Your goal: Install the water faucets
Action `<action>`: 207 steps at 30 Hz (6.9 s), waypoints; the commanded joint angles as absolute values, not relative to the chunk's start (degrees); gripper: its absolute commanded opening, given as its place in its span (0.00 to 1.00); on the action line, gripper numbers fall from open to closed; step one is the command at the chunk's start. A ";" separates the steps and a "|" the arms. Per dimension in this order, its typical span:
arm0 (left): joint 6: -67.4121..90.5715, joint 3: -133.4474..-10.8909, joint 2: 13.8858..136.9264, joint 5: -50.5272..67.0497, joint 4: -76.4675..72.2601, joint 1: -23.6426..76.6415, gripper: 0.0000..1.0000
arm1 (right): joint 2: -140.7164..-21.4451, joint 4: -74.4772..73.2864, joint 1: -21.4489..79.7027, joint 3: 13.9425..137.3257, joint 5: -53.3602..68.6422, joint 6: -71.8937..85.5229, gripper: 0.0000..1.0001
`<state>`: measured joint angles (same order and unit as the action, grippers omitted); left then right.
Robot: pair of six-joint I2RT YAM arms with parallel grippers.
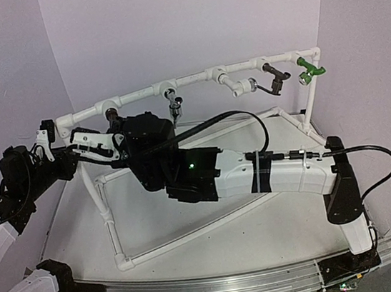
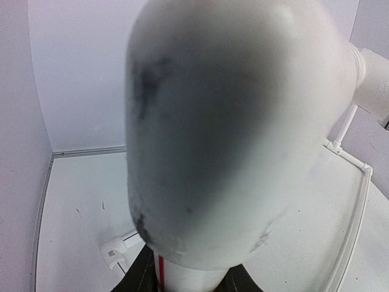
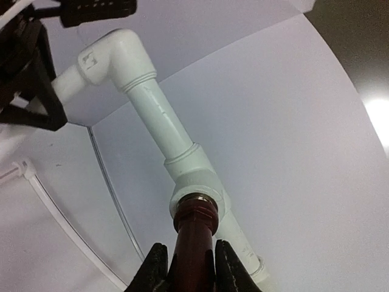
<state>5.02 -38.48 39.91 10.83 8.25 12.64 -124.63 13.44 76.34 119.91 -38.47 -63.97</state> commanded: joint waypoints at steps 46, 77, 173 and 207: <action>10.68 -38.58 40.91 17.71 16.63 14.29 0.01 | -98.29 3.08 81.53 91.51 -22.30 -71.81 0.98; 10.45 -38.58 41.44 19.06 16.61 14.29 0.01 | -121.21 2.55 74.97 118.92 -33.78 -111.41 0.36; 10.39 -38.73 41.75 20.13 16.52 13.99 0.01 | -95.40 5.62 77.56 90.12 -7.54 -52.44 0.98; 10.28 -38.50 41.31 20.42 16.52 13.99 0.01 | -118.31 17.94 76.44 113.59 -35.45 -95.78 0.38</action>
<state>3.62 -39.00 40.27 14.30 9.61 13.10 -116.62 15.64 76.07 109.85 -33.23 -105.76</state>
